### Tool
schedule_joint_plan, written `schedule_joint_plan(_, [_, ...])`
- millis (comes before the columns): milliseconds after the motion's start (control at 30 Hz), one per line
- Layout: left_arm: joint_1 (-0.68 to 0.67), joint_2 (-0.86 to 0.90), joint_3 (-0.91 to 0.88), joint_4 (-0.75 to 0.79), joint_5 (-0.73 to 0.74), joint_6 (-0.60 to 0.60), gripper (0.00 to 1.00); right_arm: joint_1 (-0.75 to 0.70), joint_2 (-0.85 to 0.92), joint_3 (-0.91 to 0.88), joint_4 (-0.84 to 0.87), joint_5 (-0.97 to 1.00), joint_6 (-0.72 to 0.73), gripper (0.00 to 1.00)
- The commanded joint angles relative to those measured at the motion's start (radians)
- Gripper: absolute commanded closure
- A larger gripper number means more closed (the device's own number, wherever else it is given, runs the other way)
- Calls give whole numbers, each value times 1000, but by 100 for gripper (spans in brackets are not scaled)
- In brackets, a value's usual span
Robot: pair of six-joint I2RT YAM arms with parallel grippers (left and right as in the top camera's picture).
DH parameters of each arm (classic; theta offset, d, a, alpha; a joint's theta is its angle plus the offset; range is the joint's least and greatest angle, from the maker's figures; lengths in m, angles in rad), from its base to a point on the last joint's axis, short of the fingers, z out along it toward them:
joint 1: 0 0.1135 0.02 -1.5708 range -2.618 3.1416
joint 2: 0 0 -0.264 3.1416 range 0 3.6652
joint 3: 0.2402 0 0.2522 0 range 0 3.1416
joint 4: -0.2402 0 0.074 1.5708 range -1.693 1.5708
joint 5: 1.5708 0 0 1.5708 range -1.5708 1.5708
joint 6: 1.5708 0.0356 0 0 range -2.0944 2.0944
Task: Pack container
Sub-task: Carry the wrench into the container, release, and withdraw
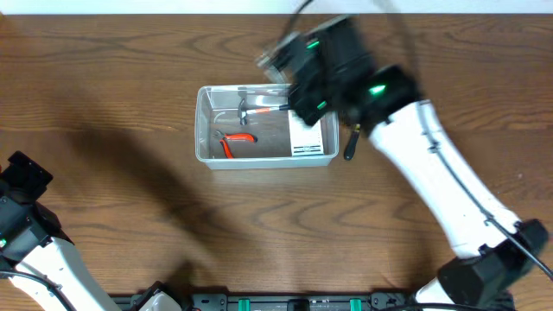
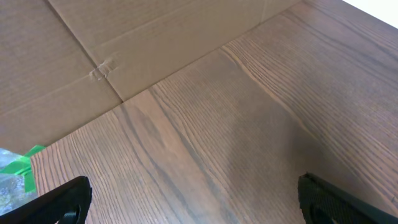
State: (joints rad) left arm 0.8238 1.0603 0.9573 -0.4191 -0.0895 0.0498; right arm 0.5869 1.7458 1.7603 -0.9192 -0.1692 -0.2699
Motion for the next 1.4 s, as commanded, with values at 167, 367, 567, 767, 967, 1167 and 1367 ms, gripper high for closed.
schedule_joint_plan(167, [5,-2,26,0,-12,-2,2,128,212,-41,42,-3,-671,99])
schedule_joint_plan(367, [5,-2,26,0,-12,-2,2,109,360,-41,250,-3,-722,99])
schedule_joint_plan(567, [5,-2,26,0,-12,-2,2,88,445,-41,409,-3,-721,99])
schedule_joint_plan(767, [5,-2,26,0,-12,-2,2,78,459,-41,426,-4,-694,98])
schedule_joint_plan(967, [5,-2,26,0,-12,-2,2,78,454,-38,473,41,-565,51])
schedule_joint_plan(1167, [5,-2,26,0,-12,-2,2,72,305,-9,412,139,-246,45])
schedule_joint_plan(1367, [5,-2,26,0,-12,-2,2,1,43,-8,240,146,-45,43])
